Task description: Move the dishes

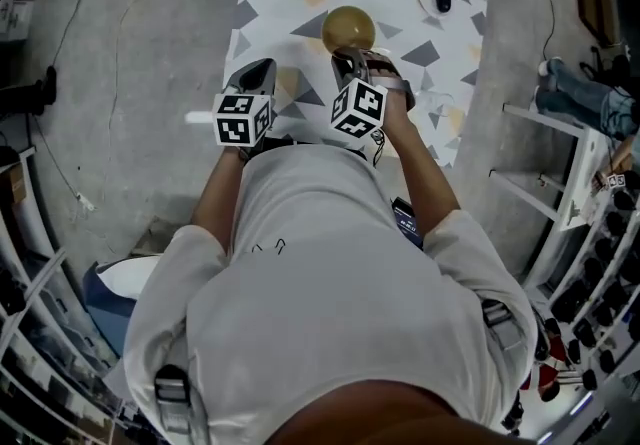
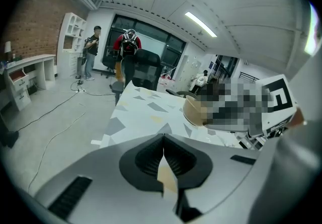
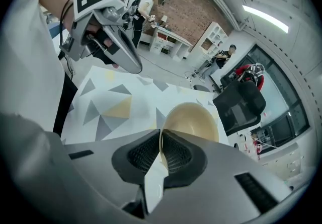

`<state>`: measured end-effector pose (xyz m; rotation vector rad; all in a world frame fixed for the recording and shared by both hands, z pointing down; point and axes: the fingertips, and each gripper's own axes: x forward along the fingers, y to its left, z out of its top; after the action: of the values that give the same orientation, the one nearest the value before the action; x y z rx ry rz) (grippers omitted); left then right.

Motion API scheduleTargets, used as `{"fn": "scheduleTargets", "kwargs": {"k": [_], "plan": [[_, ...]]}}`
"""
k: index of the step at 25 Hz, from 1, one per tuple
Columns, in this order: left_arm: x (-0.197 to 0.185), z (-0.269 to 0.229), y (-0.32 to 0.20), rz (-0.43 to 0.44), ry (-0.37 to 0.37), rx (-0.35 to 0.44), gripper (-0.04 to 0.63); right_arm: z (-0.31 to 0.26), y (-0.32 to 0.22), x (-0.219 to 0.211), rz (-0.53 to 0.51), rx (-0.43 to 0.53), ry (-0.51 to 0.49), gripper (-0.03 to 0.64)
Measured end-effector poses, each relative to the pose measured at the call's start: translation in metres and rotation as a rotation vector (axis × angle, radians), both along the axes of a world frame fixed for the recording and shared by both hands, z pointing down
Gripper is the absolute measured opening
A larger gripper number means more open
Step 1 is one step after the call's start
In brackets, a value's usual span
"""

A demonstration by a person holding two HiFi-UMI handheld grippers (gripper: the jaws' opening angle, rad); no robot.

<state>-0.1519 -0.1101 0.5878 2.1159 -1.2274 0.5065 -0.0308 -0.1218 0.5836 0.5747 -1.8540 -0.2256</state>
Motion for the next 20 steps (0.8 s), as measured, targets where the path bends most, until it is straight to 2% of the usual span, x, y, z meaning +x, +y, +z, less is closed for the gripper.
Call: {"fn": "scheduleTargets", "kwargs": {"k": [5, 10, 15, 20], "plan": [[-0.033, 0.003, 0.015, -0.100, -0.010, -0.017, 0.020, 0.006, 0.002, -0.033, -0.092, -0.024, 0.001, 0.014], [-0.054, 0.009, 0.030, -0.158, -0.014, -0.036, 0.020, 0.021, 0.011, -0.052, -0.152, -0.059, 0.026, 0.015], [-0.059, 0.016, 0.042, -0.183, -0.009, -0.057, 0.020, 0.047, 0.024, -0.054, -0.169, -0.100, 0.056, 0.020], [-0.049, 0.020, 0.047, -0.152, -0.009, -0.076, 0.020, 0.075, 0.033, -0.047, -0.163, -0.125, 0.091, 0.032]]}}
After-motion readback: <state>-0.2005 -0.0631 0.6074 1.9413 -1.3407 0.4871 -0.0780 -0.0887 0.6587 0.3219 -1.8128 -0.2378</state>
